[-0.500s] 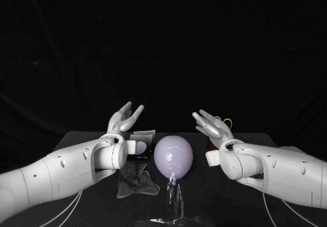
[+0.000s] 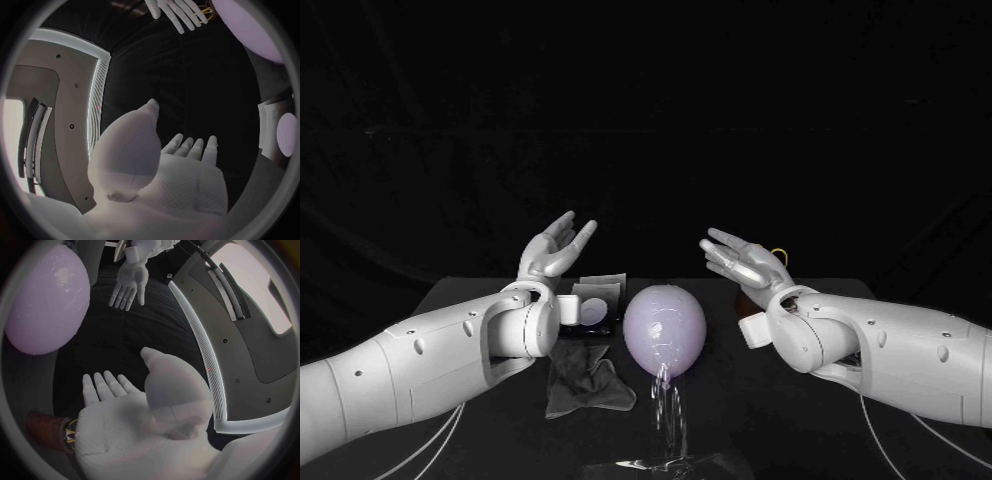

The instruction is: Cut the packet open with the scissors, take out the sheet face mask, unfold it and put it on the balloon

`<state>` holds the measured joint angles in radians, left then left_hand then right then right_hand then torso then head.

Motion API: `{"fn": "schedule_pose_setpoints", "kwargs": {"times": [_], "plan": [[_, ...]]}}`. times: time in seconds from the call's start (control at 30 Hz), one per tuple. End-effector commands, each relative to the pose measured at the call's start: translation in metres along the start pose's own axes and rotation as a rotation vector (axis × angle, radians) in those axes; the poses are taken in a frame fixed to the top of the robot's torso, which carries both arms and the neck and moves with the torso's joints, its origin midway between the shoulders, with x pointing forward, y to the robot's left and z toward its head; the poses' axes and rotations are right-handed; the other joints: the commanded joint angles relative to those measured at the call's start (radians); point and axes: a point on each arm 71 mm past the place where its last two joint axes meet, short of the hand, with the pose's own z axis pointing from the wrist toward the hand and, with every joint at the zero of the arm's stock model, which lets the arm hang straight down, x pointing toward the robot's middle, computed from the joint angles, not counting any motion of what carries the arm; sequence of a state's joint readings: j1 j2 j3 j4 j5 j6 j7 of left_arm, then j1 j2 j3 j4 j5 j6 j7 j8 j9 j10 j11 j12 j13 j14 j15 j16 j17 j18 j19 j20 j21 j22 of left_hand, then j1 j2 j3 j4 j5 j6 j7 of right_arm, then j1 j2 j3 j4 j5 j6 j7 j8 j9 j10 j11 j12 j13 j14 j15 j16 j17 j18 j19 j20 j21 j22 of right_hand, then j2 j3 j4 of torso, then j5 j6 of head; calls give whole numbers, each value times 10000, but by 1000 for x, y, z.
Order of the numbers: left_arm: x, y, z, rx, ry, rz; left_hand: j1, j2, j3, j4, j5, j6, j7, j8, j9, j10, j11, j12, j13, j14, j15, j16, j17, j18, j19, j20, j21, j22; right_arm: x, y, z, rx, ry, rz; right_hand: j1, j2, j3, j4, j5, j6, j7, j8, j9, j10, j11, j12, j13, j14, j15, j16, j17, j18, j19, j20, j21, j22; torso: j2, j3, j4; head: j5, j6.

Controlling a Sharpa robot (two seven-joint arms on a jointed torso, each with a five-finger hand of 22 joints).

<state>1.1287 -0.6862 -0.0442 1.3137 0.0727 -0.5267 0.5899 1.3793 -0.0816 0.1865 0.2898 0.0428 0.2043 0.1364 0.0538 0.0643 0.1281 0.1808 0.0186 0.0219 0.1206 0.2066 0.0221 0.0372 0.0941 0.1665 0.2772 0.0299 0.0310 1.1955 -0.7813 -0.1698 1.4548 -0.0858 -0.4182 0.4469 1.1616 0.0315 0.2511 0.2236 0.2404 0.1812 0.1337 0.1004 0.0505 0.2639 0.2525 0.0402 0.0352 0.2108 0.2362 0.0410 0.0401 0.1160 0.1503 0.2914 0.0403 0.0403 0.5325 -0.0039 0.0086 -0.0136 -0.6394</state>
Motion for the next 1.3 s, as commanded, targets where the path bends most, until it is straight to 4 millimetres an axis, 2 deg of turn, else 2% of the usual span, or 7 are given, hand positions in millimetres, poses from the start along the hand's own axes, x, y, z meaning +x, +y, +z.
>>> {"fn": "schedule_pose_setpoints", "kwargs": {"times": [0.03,0.2,0.3,0.47,0.67,1.17,1.3], "plan": [[0,-6,-1,469,324,-138,198,62,93,6,61,405,909,167,120,423,93,125,58,318,28,112,88,220,-27,106,41,9,-2,10,1,-1171,-58,-988,331,-15,117,-310,-3,650,1628,339,176,900,96,198,90,893,108,263,168,-24,346,32,167,86,6,2,-30,8,-5],[-6,-8,-3,601,355,-115,520,128,182,-72,86,1953,1172,791,558,1992,443,540,272,2018,308,695,532,241,916,205,394,223,-8,17,2,-1599,-330,-1505,955,-121,398,-938,-572,1872,1625,919,481,2702,118,487,193,2685,134,789,484,-89,1029,14,485,259,13,14,-70,-32,-27],[-8,-9,-5,618,478,-118,772,136,215,-121,81,3616,1248,1500,1010,4367,742,1192,544,5424,177,2015,1349,236,4188,198,1720,953,-12,20,3,-1690,-399,-1732,1235,-237,566,-1286,-786,2501,1626,1176,618,3774,49,627,237,3618,17,1047,632,16,1933,19,876,479,26,18,-90,-38,-50],[-10,-12,-9,631,895,-96,1141,76,211,-177,78,5498,1195,2274,1468,7038,323,1616,586,7304,-334,2781,1711,639,5690,84,2583,1275,-20,26,4,-1820,-344,-2449,1724,-521,889,-1938,-1021,3705,1582,1641,857,5652,-132,894,333,5755,-289,1727,983,353,4676,-33,2157,1129,88,25,-93,-44,-81],[-9,-19,-16,608,1627,-436,1403,37,284,-204,79,6058,1024,2421,1505,7962,83,1612,489,8219,-627,3128,1942,913,6498,-8,3098,1459,-32,39,4,-1841,166,-3594,2069,-954,1561,-2707,-1156,5760,1310,2278,1151,7030,-527,1050,334,7473,-824,2376,1210,705,6422,-259,3184,1512,233,16,-138,-157,-57],[-5,-43,-37,679,2942,-1491,1606,-139,385,-110,75,6563,811,2479,1472,9001,-199,1535,456,9176,-974,3622,2355,896,7199,-363,3643,1672,-113,111,-1,-1925,127,-7727,1578,-1578,2320,-3428,-880,7443,495,1943,1011,9090,-1472,358,297,12833,-2250,5950,3532,661,9097,-1779,7803,4275,636,-59,-303,-743,204],[-6,-47,-39,689,2967,-1543,1604,-151,382,-103,76,6566,807,2473,1467,9014,-200,1519,453,9158,-971,3613,2361,892,7196,-366,3646,1673,-140,127,-2,-1667,-364,-9119,1119,-1930,2933,-3369,-886,7641,509,1590,1034,8945,-1419,219,313,12720,-2151,10414,7949,45,10664,-1685,11289,8717,715,-61,-328,-817,260]]}}
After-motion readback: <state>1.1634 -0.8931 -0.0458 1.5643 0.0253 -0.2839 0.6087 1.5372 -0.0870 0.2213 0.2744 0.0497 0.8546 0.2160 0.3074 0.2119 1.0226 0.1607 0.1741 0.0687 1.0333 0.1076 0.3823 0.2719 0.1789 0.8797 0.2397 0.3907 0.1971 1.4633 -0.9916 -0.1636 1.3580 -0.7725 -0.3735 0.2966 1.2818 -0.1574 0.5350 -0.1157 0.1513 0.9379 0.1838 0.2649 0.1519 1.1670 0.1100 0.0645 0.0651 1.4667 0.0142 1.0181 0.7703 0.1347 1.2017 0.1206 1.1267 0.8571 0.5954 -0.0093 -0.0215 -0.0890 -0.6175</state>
